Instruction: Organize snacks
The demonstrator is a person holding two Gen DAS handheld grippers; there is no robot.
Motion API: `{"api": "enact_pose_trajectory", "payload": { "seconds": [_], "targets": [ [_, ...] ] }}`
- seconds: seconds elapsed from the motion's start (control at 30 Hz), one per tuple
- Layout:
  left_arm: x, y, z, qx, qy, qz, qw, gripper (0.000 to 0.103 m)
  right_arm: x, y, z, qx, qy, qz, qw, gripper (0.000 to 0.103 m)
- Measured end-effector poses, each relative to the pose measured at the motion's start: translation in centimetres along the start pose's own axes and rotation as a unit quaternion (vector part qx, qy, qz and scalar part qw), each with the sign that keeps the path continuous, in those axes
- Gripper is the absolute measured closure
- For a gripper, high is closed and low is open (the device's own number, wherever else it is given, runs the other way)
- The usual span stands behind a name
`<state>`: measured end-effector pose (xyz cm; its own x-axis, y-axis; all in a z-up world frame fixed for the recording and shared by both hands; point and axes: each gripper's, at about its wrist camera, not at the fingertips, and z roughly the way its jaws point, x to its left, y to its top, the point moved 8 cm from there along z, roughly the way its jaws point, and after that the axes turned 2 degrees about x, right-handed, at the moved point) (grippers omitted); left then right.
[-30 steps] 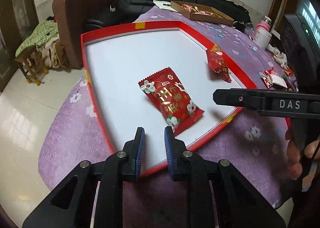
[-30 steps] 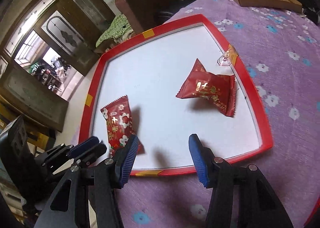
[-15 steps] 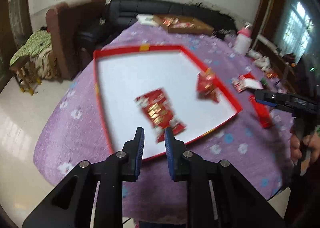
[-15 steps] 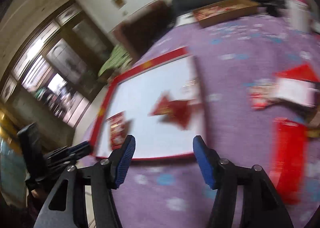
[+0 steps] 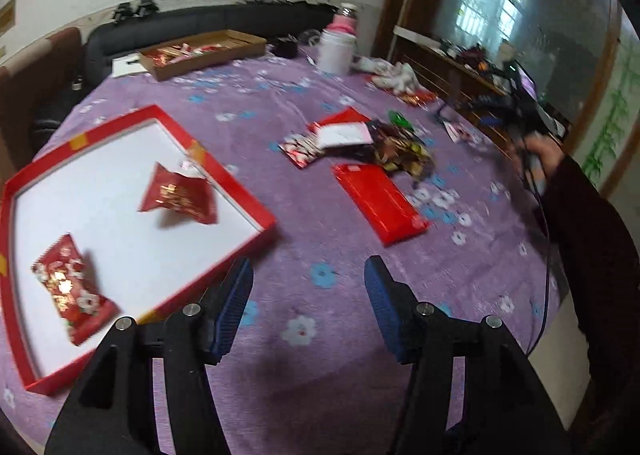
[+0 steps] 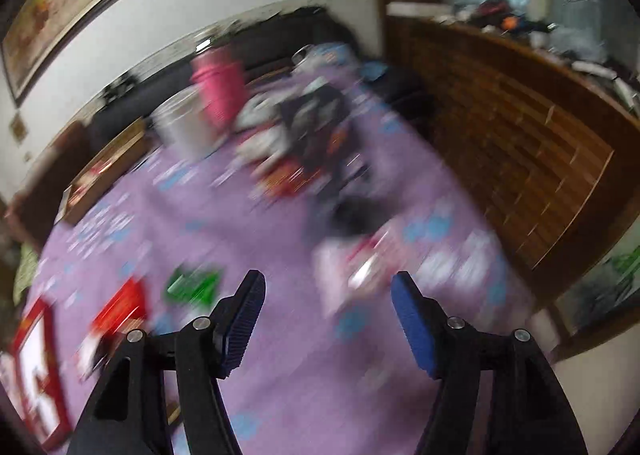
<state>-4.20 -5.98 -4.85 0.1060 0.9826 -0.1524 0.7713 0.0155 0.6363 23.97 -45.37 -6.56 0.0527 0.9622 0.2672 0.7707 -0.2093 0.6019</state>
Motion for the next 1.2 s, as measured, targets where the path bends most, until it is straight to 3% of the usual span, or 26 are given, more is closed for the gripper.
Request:
{"api": "enact_pose_trajectory", "payload": {
  "seconds": [0.1, 0.2, 0.3, 0.37, 0.47, 0.53, 0.63, 0.7, 0.8, 0.9, 1.0, 1.03, 1.1, 1.2],
  "targets": [
    [-0.5, -0.6, 0.4, 0.012, -0.002, 0.002, 0.9999, 0.046, -1.1, 1.5, 3.4, 0.017, 0.053, 0.052, 0.997, 0.035],
    [0.4, -0.9, 0.2, 0.015, 0.002, -0.013, 0.9998, 0.046, -1.5, 1.7, 5.6, 0.034, 0.07, 0.077, 0.994, 0.033],
    [1.4, -0.7, 0.1, 0.01, 0.002, -0.032, 0.9994, 0.046, -1.6, -0.2, 6.2, 0.083, 0.054, 0.081, 0.992, 0.033],
    [1.9, -0.6, 0.2, 0.01, -0.002, -0.044, 0.999, 0.046, -0.9, -1.6, 5.4, 0.092, 0.063, 0.077, 0.991, 0.033],
    [2.1, -0.8, 0.6, 0.014, -0.012, -0.05, 0.9986, 0.046, 1.8, -4.8, 3.7, 0.129, 0.129, 0.048, 0.982, 0.033],
    [1.8, -1.2, 0.8, 0.017, -0.017, -0.049, 0.9985, 0.046, 5.3, -8.0, 1.7, 0.158, 0.163, -0.006, 0.974, 0.031],
    [1.5, -1.5, 0.9, 0.022, -0.021, -0.044, 0.9986, 0.046, 11.8, -12.6, -2.1, 0.215, 0.276, -0.076, 0.934, 0.036],
    [1.4, -1.8, 0.7, 0.022, -0.022, -0.043, 0.9986, 0.046, 13.7, -11.9, -3.7, 0.186, 0.28, -0.098, 0.937, 0.034],
    [1.5, -2.1, 0.5, 0.026, -0.017, -0.046, 0.9985, 0.046, 15.6, -7.6, -4.0, 0.114, 0.263, -0.07, 0.955, 0.03],
    [1.8, -2.7, 0.3, 0.035, -0.008, -0.057, 0.9977, 0.045, 19.2, -7.0, -0.5, 0.136, 0.203, -0.086, 0.966, 0.027],
    [2.4, -3.2, -0.3, 0.036, 0.003, -0.066, 0.9972, 0.041, 22.0, -10.1, 2.0, 0.166, 0.136, -0.141, 0.966, 0.026],
    [2.7, -3.3, -0.6, 0.033, 0.008, -0.068, 0.9971, 0.04, 22.8, -11.3, 1.5, 0.152, 0.113, -0.171, 0.967, 0.026],
    [3.3, -3.3, -1.0, 0.027, 0.012, -0.076, 0.9967, 0.035, 24.5, -14.3, -0.9, 0.166, 0.154, -0.208, 0.952, 0.026],
    [3.9, -3.2, -1.1, 0.02, 0.01, -0.088, 0.9959, 0.034, 25.5, -19.2, -7.0, 0.227, 0.283, -0.22, 0.906, 0.03]
  ]
}}
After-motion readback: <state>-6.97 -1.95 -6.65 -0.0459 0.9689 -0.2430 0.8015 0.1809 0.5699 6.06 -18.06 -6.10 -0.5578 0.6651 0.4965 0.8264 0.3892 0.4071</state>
